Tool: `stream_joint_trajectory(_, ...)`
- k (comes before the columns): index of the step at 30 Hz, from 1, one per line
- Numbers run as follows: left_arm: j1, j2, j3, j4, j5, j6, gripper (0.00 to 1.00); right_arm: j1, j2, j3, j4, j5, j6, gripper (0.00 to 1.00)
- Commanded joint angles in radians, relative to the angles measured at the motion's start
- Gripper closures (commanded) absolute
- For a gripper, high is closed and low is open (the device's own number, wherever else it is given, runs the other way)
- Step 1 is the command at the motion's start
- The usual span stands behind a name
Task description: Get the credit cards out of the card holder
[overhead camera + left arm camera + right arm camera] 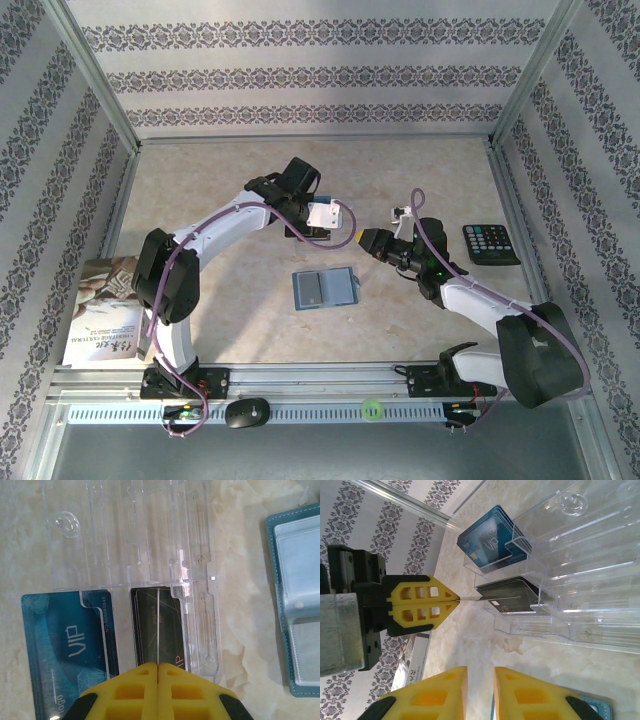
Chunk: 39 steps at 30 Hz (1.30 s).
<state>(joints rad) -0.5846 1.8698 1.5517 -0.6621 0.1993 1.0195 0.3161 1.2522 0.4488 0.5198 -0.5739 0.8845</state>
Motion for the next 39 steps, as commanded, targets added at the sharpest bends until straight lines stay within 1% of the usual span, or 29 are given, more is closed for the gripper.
stream_joint_trajectory(1, -0.012, 0.047, 0.022, -0.019, -0.028, -0.045, 1.0, -0.008, -0.012, -0.021, 0.02, -0.008, -0.011, 0.79)
stream_joint_trajectory(8, -0.02, 0.073, 0.043, -0.002, -0.066, -0.062, 1.0, -0.017, -0.023, -0.021, 0.02, -0.018, -0.012, 0.78)
stream_joint_trajectory(18, -0.019, 0.077, 0.05, 0.002, -0.04, -0.091, 1.0, -0.02, -0.034, -0.035, 0.02, -0.02, -0.012, 0.78)
stream_joint_trajectory(20, -0.018, 0.084, 0.054, -0.001, -0.052, -0.1, 1.0, -0.021, -0.037, -0.035, 0.019, -0.021, -0.012, 0.78)
stream_joint_trajectory(21, -0.019, 0.086, 0.054, 0.007, -0.064, -0.109, 0.99, -0.021, -0.039, -0.036, 0.019, -0.022, -0.012, 0.78)
stream_joint_trajectory(23, -0.019, 0.085, 0.053, 0.028, -0.085, -0.122, 0.87, -0.021, -0.045, -0.038, 0.019, -0.021, -0.011, 0.78)
stream_joint_trajectory(26, -0.02, 0.062, 0.039, 0.082, -0.092, -0.146, 0.79, -0.021, -0.05, -0.042, 0.019, -0.02, -0.01, 0.78)
stream_joint_trajectory(29, -0.02, 0.03, 0.019, 0.147, -0.1, -0.171, 0.73, -0.02, -0.053, -0.044, 0.018, -0.02, -0.012, 0.77)
stream_joint_trajectory(31, -0.021, 0.007, 0.011, 0.178, -0.099, -0.183, 0.72, -0.016, -0.051, -0.042, 0.016, -0.021, -0.015, 0.76)
stream_joint_trajectory(33, -0.021, -0.025, -0.005, 0.238, -0.123, -0.226, 0.72, 0.002, -0.044, -0.03, -0.006, -0.02, -0.042, 0.74)
stream_joint_trajectory(34, -0.019, -0.049, -0.02, 0.295, -0.144, -0.26, 0.73, 0.023, -0.038, -0.018, -0.032, -0.015, -0.066, 0.73)
stream_joint_trajectory(37, -0.002, -0.153, -0.089, 0.471, -0.165, -0.427, 0.71, 0.09, -0.003, 0.021, -0.126, 0.027, -0.148, 0.69)
stream_joint_trajectory(39, 0.013, -0.244, -0.178, 0.63, -0.183, -0.562, 0.65, 0.148, 0.036, 0.06, -0.2, 0.065, -0.21, 0.67)
